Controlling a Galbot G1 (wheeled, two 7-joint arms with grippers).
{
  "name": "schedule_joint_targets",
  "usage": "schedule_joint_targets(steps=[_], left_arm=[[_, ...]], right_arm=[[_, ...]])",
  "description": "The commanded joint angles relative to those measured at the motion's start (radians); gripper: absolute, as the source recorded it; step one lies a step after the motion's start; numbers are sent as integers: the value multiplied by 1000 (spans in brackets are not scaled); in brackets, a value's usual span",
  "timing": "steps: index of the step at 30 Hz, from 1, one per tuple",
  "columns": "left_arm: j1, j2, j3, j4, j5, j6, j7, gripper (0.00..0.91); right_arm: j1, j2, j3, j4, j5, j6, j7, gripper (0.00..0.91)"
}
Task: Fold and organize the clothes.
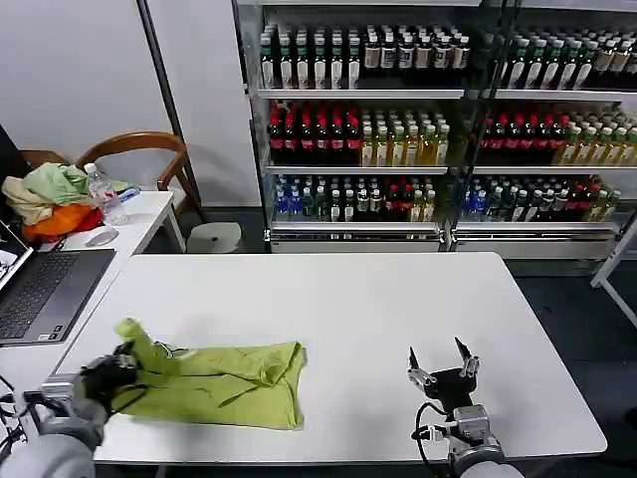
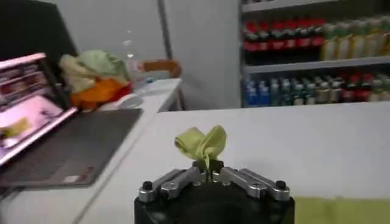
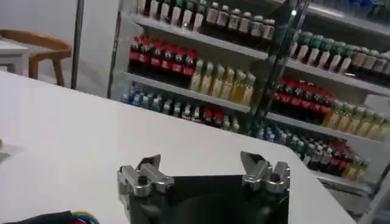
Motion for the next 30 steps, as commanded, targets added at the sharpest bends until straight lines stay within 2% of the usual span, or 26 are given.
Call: schedule_joint_targets(steps=[1, 5, 14, 30], left_arm=[[-52, -62, 339, -57, 165, -51, 17, 40], [-63, -80, 418, -26, 227, -56, 27, 40], [-111, -95, 482, 28, 265, -70, 39, 40], [-208, -125, 524, 89, 275, -86, 46, 40]], right_arm=[[-34, -1, 35, 11, -10, -1, 0, 907], [-33, 4, 44, 7, -12, 0, 1, 907], [-35, 12, 42, -5, -19, 2, 1, 907], [-28, 3, 25, -17, -38, 4, 0, 907]])
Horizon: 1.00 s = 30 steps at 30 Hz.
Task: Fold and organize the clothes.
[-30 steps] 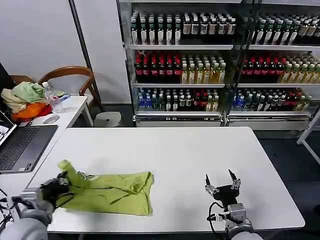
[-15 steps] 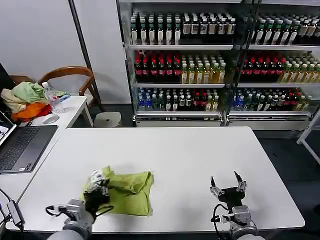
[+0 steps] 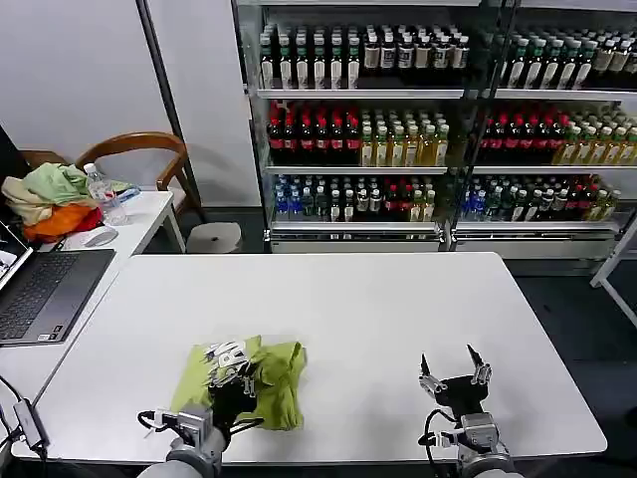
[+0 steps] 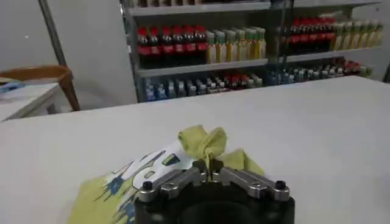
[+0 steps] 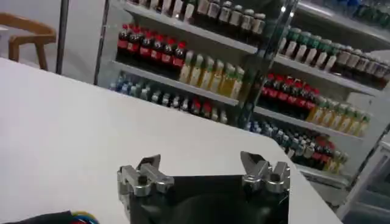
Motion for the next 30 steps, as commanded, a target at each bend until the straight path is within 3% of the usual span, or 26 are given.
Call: schedule_joint_targets(steps=[1, 4, 5, 6, 7, 16, 21, 28, 30], left_arm=[[-51, -18, 53, 42, 25, -11, 6, 40], [-49, -18, 63, 41, 35, -9, 8, 40], [-50, -20, 69, 48, 54, -7, 6, 202], [-53, -22, 71, 55, 62, -10, 8, 786], [-54, -22, 73, 60, 65, -13, 8, 907], [-74, -67, 85, 75, 65, -167, 59, 907], [-25, -55, 51, -20, 69, -227, 83, 907], [32, 5, -160, -91, 35, -222, 59, 907], [67, 28, -246, -45, 10, -160, 30, 907]], right_arm=[[4, -5, -1, -5, -3, 1, 0, 907], [10, -6, -5, -5, -3, 0, -1, 907], [13, -6, -8, -6, -3, 0, -1, 907], [14, -5, -9, -6, -3, 0, -1, 907], [14, -5, -9, -5, -3, 0, -1, 907], [14, 1, -11, -2, -6, 1, -2, 907], [17, 3, -10, 0, -8, 4, -4, 907], [31, 9, -17, 4, -9, 8, -6, 907], [38, 6, -7, 8, -6, 8, -7, 907]])
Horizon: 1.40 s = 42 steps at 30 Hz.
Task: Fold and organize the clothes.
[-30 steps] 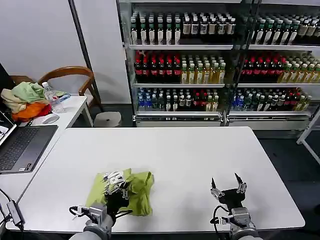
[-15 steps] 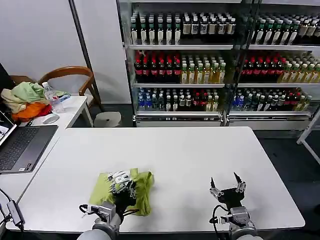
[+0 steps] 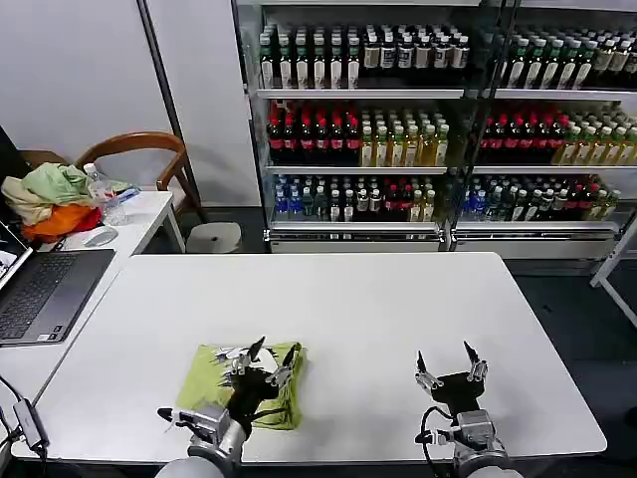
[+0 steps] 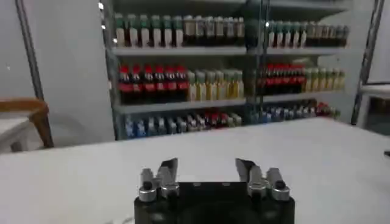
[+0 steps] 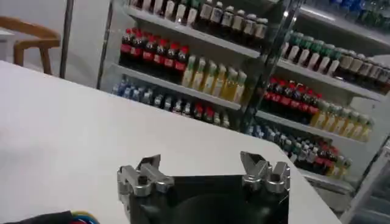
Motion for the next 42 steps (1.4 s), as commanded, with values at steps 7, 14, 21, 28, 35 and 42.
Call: schedule_joint_targets(steps=[7, 14, 21, 28, 35, 42], left_arm=[[193, 84, -382, 62, -133, 153, -60, 907], [185, 60, -375, 119, -195, 152, -21, 907], [155, 61, -358, 172, -266, 97, 44, 907], [152, 54, -358, 189, -298, 99, 70, 907], [141, 55, -373, 201, -353, 94, 109, 907], [141, 50, -352, 206, -352, 93, 124, 564]], right_arm=[[31, -12, 27, 11, 18, 1, -3, 907], [23, -10, 28, 9, 18, 8, -6, 907], [22, -15, 32, 11, 21, 8, -6, 907], [31, -16, 22, 3, 21, 7, -6, 907], [40, -16, 11, 1, 21, 4, -5, 907], [40, -16, 14, 3, 21, 4, -5, 907]])
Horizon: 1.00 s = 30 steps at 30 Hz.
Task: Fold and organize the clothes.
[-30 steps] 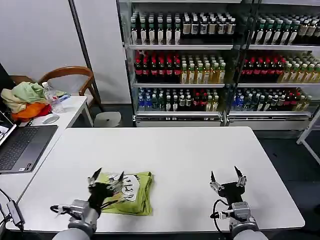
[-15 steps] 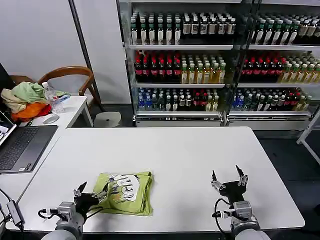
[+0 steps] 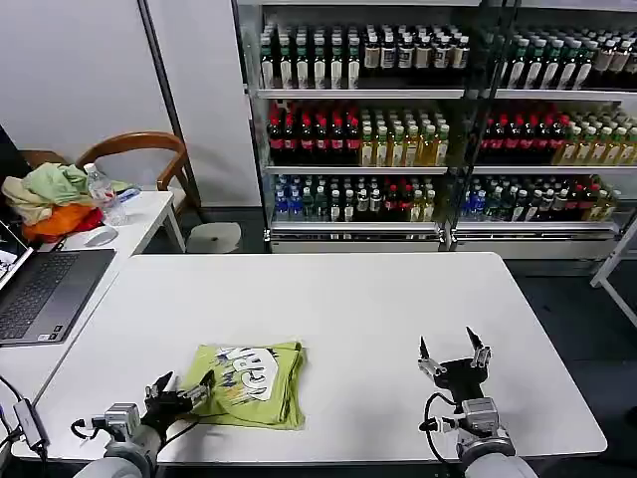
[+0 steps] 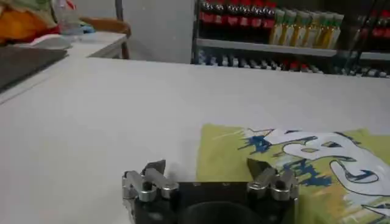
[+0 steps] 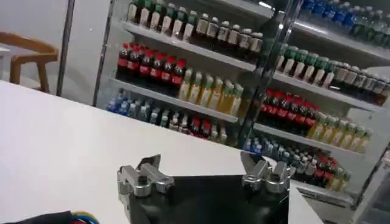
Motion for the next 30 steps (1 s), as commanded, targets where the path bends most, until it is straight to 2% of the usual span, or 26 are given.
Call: schedule_joint_targets(steps=[1, 14, 23, 26, 30], left_arm=[[1, -5, 10, 18, -41, -9, 40, 50], [5, -21, 41, 27, -25, -31, 45, 50], [1, -13, 7, -49, -3, -43, 52, 50], [-5, -12, -30, -111, -28, -26, 50, 40], [-26, 0, -93, -155, -113, 42, 15, 40]], right_arm=[[4, 0, -1, 0, 0, -1, 0, 907], [7, 1, -1, -6, 0, -1, 0, 907], [12, 6, -2, -11, -4, 2, 0, 907], [10, 5, -1, -12, -5, 2, 0, 907], [9, 2, -1, -10, -5, 2, 1, 907]])
